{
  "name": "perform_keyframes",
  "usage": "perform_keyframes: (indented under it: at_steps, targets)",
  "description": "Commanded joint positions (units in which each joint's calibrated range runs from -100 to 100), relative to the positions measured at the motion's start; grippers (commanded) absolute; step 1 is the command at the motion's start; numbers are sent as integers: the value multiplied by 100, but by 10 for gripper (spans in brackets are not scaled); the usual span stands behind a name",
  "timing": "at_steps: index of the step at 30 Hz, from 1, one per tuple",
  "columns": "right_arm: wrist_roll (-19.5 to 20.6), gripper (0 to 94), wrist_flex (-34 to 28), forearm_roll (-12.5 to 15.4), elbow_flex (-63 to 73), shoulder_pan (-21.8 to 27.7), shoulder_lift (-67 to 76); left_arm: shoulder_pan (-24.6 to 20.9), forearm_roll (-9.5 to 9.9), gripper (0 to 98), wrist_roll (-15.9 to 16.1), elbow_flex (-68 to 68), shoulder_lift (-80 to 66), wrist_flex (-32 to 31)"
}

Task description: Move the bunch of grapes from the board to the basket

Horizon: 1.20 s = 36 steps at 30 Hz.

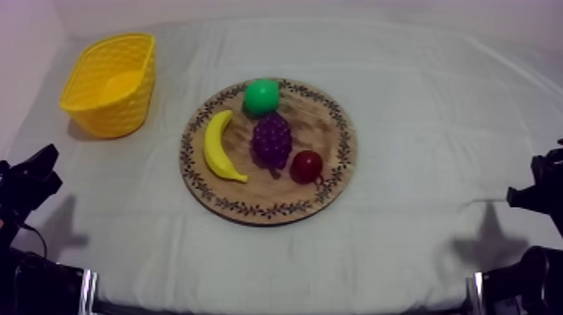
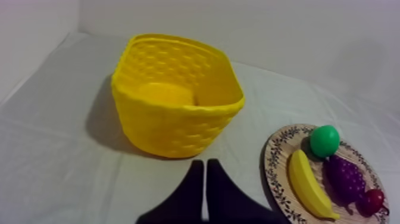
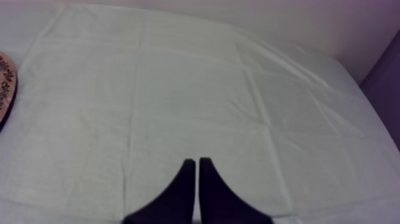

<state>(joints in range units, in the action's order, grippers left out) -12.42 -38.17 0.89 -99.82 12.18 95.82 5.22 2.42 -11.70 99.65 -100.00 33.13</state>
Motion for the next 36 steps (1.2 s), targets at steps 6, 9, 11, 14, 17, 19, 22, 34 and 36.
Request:
perform_keyframes:
  at_steps: [6,9,11,14,17,19,22,34,36]
  targets:
    - [-1,3,3,1,5,0,2,2,0,0,2,2,0,2]
    - [-1,3,3,1,5,0,2,2,0,0,2,2,0,2]
    - [-1,3,3,1,5,0,2,2,0,0,2,2,0,2]
    - [-3,3,3,1,5,0,2,2,0,0,2,2,0,2]
    - [-1,3,3,1,5,0,2,7,0,0,1,2,0,2]
    - [-1,3,3,1,5,0,2,12,0,0,3,2,0,2]
    - [-4,3,3,1,5,0,2,15,0,0,1,2,0,2]
    - [-6,3,3,1,5,0,2,261,0,0,24,2,0,2]
    - [-6,3,3,1,5,0,2,440,0,0,13,-15,0,2]
